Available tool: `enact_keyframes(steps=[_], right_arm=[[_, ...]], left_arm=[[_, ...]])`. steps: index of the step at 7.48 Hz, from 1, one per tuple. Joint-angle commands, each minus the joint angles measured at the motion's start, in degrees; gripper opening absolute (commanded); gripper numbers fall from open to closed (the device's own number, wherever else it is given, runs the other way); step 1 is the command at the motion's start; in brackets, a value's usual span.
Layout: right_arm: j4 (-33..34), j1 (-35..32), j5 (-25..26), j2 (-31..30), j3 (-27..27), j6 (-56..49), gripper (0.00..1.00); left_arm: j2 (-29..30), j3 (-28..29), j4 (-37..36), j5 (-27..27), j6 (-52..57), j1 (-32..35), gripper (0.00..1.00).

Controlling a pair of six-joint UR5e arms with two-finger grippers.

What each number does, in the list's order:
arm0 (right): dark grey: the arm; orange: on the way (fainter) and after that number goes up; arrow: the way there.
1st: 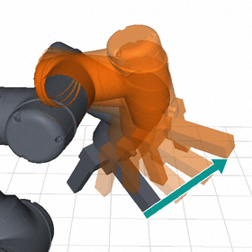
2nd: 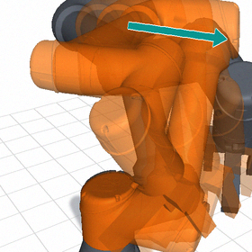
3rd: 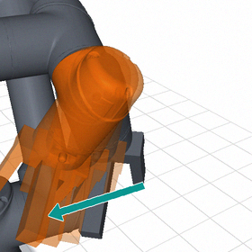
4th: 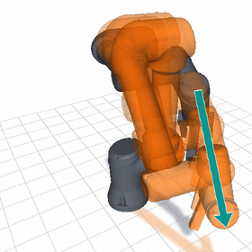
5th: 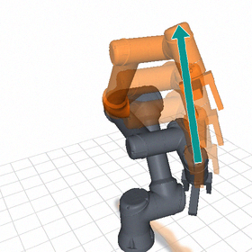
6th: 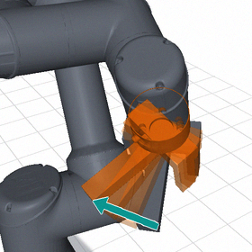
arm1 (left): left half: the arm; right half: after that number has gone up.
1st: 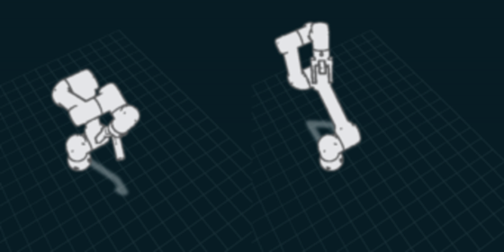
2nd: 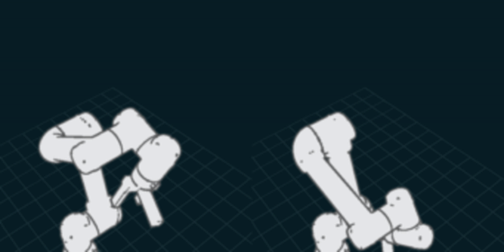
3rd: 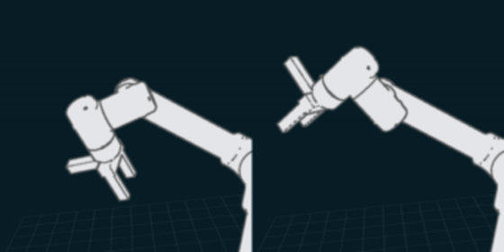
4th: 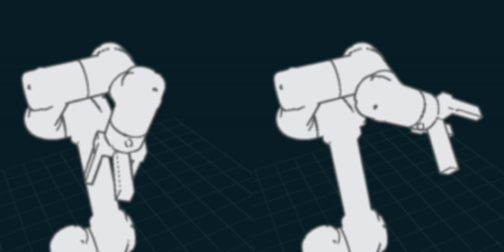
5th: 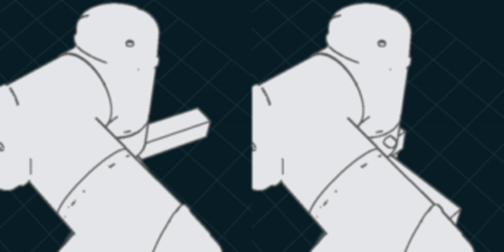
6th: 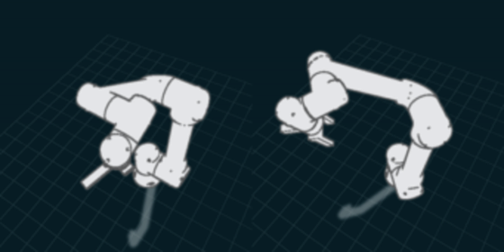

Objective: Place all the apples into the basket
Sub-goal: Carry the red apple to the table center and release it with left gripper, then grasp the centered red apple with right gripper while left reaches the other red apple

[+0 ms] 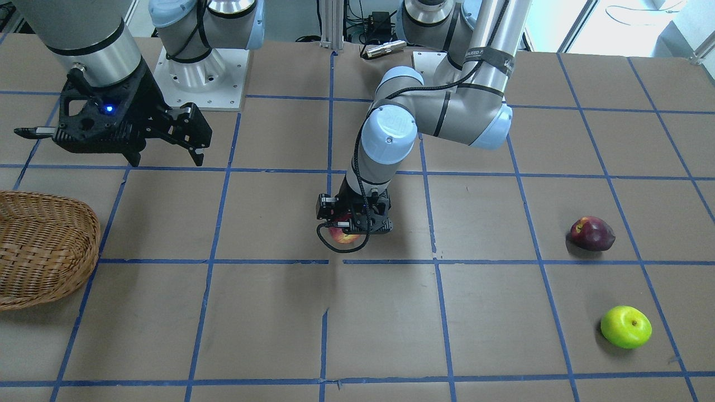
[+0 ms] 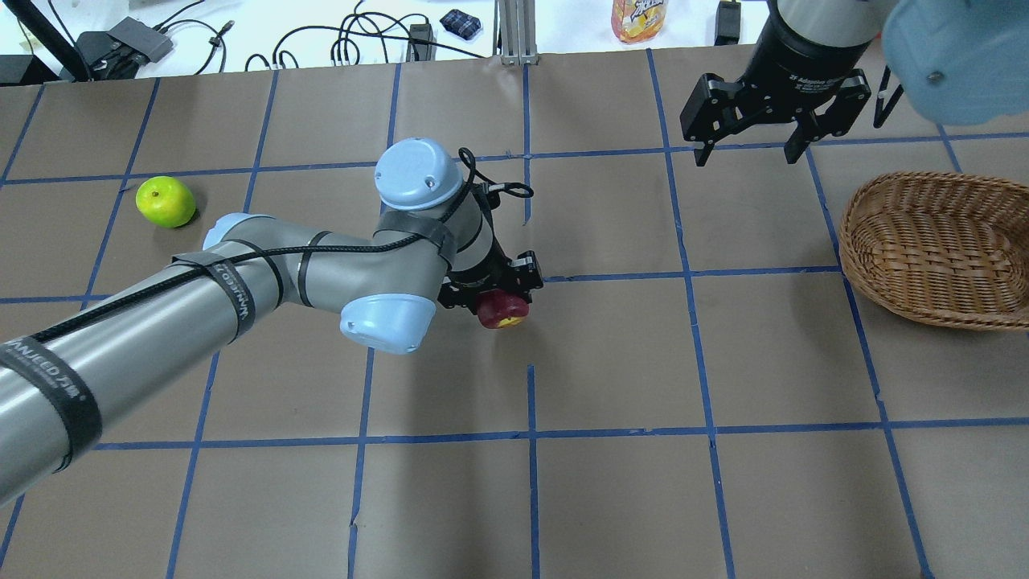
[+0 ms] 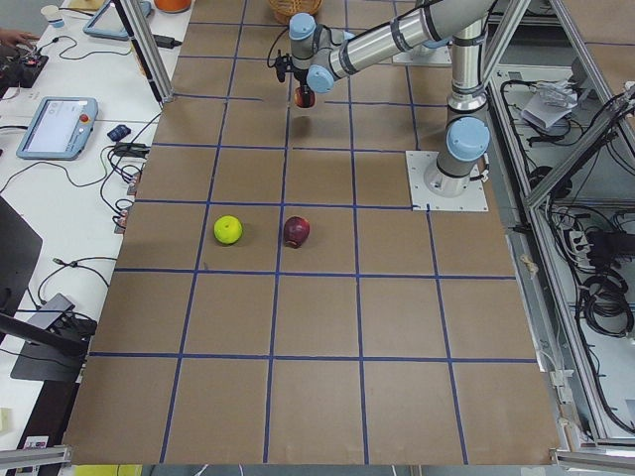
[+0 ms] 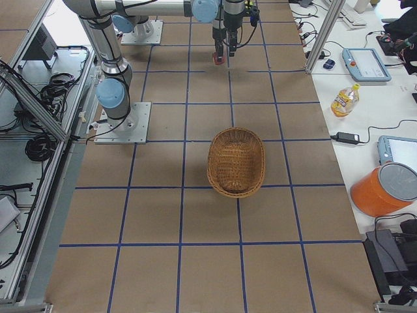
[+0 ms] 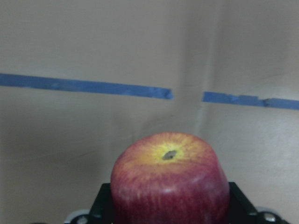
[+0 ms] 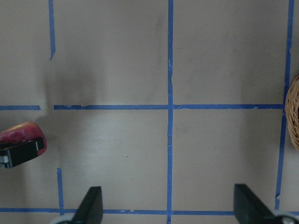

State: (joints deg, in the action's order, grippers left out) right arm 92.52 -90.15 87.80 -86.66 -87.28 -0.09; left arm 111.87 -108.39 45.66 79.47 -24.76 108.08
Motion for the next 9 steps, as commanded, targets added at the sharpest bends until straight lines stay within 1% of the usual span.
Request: enact_keyframes(steps=[1,2,3,4,5,6,7,8,9], right_arm=[[-0.06,-0.03,0.01,0.0,0.0,0.0,1.0],[-0.06,-0.03,0.09,0.0,0.0,0.0,1.0],[-0.06,-0.03,0.53,0.0,0.0,-0.08,1.0],[-0.06,-0.03,0.53,0.0,0.0,-0.09,1.0],[-0.06,-0.03,0.53,0.0,0.0,-0.09,1.0],[0.02,-0.11,0.53,0.09,0.0,0.0,1.0],[0.37,-0.37,-0.42,0.43,0.17,0.96,1.0],[1.77,-1.6,-1.22,2.35,0.18,4.88,1.0],[4.22,-5.26,-0.96,4.72,0.18,8.32,1.0]], left_arm=[[3.26,0.29,-6.01,-0.29,-2.39,1.87,0.57],[3.44,0.29,-6.11,-0.2,-2.05,1.96,1.0],[2.4,1.24,-6.11,-0.2,-0.39,1.09,1.0],[0.74,3.34,-4.11,0.06,4.59,-2.05,1.0],[-0.93,5.02,1.92,-0.11,10.12,-7.04,1.0],[-3.91,5.9,7.02,-0.11,16.09,-11.79,1.0],[-7.24,6.17,16.56,1.98,24.33,-16.71,1.0],[-9.97,5.91,22.31,5.39,31.37,-23.81,1.0],[-11.22,5.48,24.8,6.91,39.01,-33.28,1.0]])
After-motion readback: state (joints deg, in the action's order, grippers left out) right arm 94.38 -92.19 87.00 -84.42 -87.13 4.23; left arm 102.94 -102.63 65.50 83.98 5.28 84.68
